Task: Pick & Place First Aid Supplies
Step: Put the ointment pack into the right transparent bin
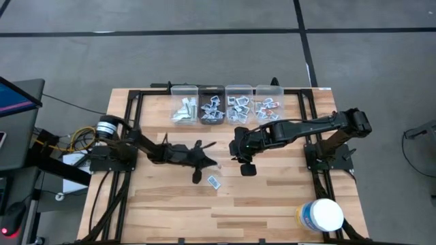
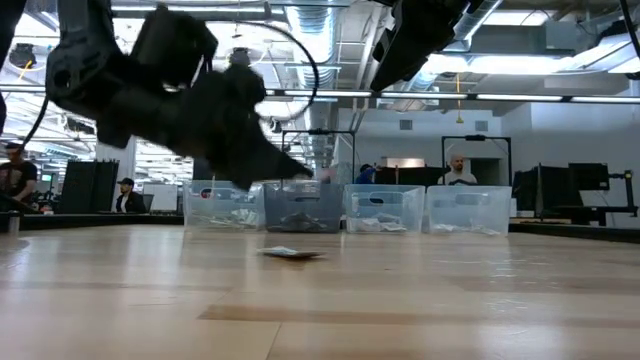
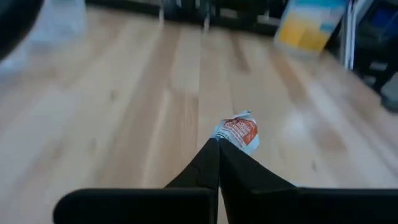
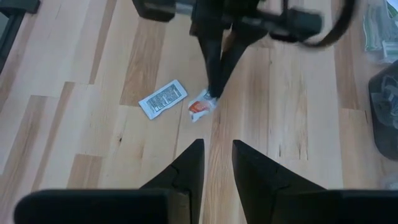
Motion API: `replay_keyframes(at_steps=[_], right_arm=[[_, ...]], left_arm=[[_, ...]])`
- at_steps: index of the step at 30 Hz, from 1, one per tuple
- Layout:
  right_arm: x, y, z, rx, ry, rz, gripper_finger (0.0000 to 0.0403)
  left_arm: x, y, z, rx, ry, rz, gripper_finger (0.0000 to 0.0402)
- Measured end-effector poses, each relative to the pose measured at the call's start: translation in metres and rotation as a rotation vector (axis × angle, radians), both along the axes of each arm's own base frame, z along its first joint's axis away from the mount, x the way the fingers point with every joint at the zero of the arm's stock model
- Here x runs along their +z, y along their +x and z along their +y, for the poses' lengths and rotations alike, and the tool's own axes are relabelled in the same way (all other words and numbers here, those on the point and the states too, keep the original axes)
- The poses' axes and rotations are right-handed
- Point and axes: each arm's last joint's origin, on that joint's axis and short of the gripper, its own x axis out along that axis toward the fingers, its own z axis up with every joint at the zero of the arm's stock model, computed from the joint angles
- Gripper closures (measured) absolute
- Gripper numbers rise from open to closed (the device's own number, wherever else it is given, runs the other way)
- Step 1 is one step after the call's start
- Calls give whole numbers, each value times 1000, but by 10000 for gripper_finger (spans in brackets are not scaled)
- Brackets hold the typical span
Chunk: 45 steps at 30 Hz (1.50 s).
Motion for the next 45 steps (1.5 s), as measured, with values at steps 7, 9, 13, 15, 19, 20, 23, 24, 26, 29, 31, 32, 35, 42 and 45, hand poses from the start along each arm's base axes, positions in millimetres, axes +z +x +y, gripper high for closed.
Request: replay_keyframes(at_steps=[7,9,13,15,19,20,23,24,26,29,31,32,35,42,45], right_arm=[[1,1,2,4,4,-17,326],[1,1,5,43,-18,-26,326],[2,1,15,168,-95,-51,326],[3,1,20,198,-175,-69,326],[6,1,27,144,-383,-108,330],[7,2,28,130,-428,-118,331],[9,2,31,125,-509,-138,333],[10,3,32,134,-520,-144,333],[11,3,32,151,-533,-157,333],[11,4,32,174,-545,-156,333],[11,4,32,176,-548,-159,333],[11,4,32,175,-547,-162,333],[12,6,31,168,-543,-178,333],[14,8,31,179,-555,-208,333],[14,9,28,171,-556,-203,333]], left_arm=[[43,-10,6,56,-8,-169,397],[54,-13,9,66,-39,-207,397],[66,-17,14,83,-143,-253,397],[69,-19,16,89,-196,-264,396],[69,-18,18,96,-309,-258,398],[69,-18,18,96,-337,-256,398],[68,-18,17,97,-393,-248,396],[68,-18,17,96,-410,-249,396],[68,-18,17,97,-443,-247,396],[68,-18,17,96,-473,-246,397],[68,-18,17,96,-474,-246,397],[68,-18,17,96,-477,-246,396],[68,-18,18,103,-502,-247,396],[68,-18,18,119,-535,-250,395],[69,-18,18,119,-548,-251,396]])
